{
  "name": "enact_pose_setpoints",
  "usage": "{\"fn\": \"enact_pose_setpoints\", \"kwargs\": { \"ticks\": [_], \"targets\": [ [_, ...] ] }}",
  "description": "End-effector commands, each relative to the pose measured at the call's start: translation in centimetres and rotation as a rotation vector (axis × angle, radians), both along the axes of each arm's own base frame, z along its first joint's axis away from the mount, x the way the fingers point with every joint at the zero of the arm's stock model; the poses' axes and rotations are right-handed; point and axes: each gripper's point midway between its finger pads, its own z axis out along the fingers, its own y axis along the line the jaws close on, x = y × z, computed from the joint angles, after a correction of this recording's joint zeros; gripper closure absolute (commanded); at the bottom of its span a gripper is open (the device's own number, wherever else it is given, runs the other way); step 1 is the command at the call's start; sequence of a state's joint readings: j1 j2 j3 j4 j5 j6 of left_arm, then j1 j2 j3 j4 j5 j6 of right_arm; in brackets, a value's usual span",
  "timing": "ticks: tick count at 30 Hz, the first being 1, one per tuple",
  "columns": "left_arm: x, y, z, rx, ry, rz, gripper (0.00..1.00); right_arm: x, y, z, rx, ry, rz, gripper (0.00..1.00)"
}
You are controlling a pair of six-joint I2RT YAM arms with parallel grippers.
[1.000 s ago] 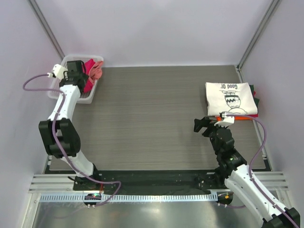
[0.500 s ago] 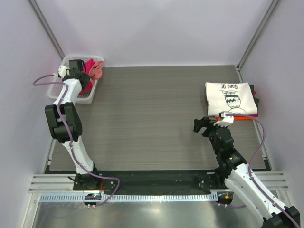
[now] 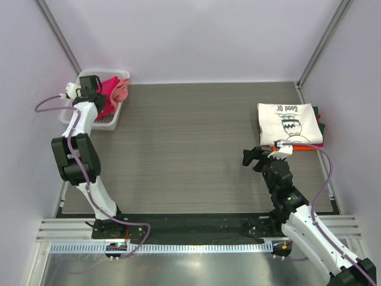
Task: Fold and stack the t-shirts
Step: Grab the tshirt from the pile, then move the tshirt to the center of the board
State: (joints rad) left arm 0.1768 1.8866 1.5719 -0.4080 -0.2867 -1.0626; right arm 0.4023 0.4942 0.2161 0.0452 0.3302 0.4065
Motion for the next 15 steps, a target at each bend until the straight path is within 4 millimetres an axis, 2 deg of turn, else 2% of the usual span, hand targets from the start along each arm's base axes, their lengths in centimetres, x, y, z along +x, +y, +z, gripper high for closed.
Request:
{"fn": "enact_pose_setpoints", "kwargs": {
  "ticks": [1, 3, 4, 7, 8, 9, 10, 11, 12, 15],
  "targets": [
    [-3.0, 1.6, 11.3, 0.086, -0.229, 0.094, 1.0, 0.5, 0.0, 1.3, 0.02, -0.043, -0.016, 0.0],
    [-4.7, 1.5, 12.9, 0.071, -0.276, 0.14, 1.0, 0.5, 0.0, 1.2, 0.018, -0.038, -0.015, 0.01],
    [-6.2, 1.5, 15.8, 0.08, -0.34, 0.155, 1.0, 0.6, 0.1, 1.2, 0.016, -0.039, -0.013, 0.01],
    [-8.9, 1.2, 20.2, 0.094, -0.44, 0.17, 1.0, 0.5, 0.1, 1.4, 0.02, -0.043, -0.01, 0.01],
    [-10.8, 0.6, 23.4, 0.092, -0.52, 0.162, 1.0, 0.6, 0.0, 1.4, 0.018, -0.042, -0.014, 0.01],
    [-11.7, 0.2, 24.9, 0.079, -0.564, 0.159, 1.0, 0.5, 0.0, 1.3, 0.016, -0.041, -0.016, 0.01],
    [-12.8, -0.6, 26.6, 0.069, -0.613, 0.144, 1.0, 0.6, 0.0, 1.3, 0.015, -0.039, -0.019, 0.01],
    [-14.5, -1.9, 29.2, 0.048, -0.689, 0.099, 1.0, 0.6, -0.1, 1.3, 0.017, -0.038, -0.022, 0.01],
    [-15.5, -2.9, 30.7, 0.032, -0.734, 0.071, 1.0, 0.6, -0.1, 1.3, 0.014, -0.037, -0.023, 0.01],
    [-17.7, -8.0, 34.2, -0.07, -0.853, -0.08, 1.0, 0.7, -0.1, 1.1, 0.015, -0.03, -0.027, 0.01]
  ]
}}
